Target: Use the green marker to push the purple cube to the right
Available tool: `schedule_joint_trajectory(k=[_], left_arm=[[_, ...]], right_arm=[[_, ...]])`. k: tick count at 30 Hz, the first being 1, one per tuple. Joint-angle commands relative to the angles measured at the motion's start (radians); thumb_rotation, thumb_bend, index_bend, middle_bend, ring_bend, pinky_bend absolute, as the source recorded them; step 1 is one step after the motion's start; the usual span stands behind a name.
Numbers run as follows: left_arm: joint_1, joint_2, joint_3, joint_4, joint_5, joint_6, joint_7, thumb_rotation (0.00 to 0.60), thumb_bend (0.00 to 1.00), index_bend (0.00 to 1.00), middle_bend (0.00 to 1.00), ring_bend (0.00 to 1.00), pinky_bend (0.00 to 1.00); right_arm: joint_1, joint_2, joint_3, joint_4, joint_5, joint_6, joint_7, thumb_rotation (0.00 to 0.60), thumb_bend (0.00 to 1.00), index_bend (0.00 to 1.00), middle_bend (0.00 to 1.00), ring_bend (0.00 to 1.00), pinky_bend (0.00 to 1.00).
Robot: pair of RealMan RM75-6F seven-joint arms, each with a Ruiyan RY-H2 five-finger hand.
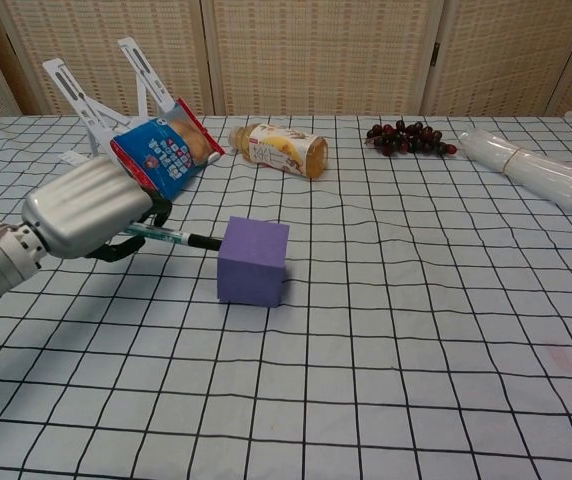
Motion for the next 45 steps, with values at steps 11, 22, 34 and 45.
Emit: schedule_joint_trajectory(k=[11,22,34,45], left_arm=[[-0.040,-0.022,-0.014,-0.088,-0.001,-0.051,0.096,0.600,0.60,0.79,0.79,0.83,1.00],[-0.077,-0.045,-0.028,-0.162,0.005,-0.082,0.178,0.600,0.60,0.79,0.80,0.83,1.00],[-0.115,-0.083,-0.055,-0.212,-0.011,-0.131,0.247,0.600,0.60,0.79,0.80,0.83,1.00],[-0.159,-0.131,-0.076,-0.244,-0.019,-0.181,0.312,0.600,0.60,0.79,0.80,0.83,1.00]], right_arm=[[-0.008,0.020,0.000,-0.007,-0.006,0.015,0.033,0.600,0.14,0.00,0.00,0.00,0.00],[-0.007,0.024,0.003,-0.006,0.004,0.007,0.041,0.600,0.14,0.00,0.00,0.00,0.00],[-0.011,0.035,-0.001,-0.014,-0.008,0.015,0.056,0.600,0.14,0.00,0.00,0.00,0.00],[-0.012,0.041,-0.003,-0.017,-0.007,0.012,0.065,0.600,0.14,0.00,0.00,0.00,0.00]])
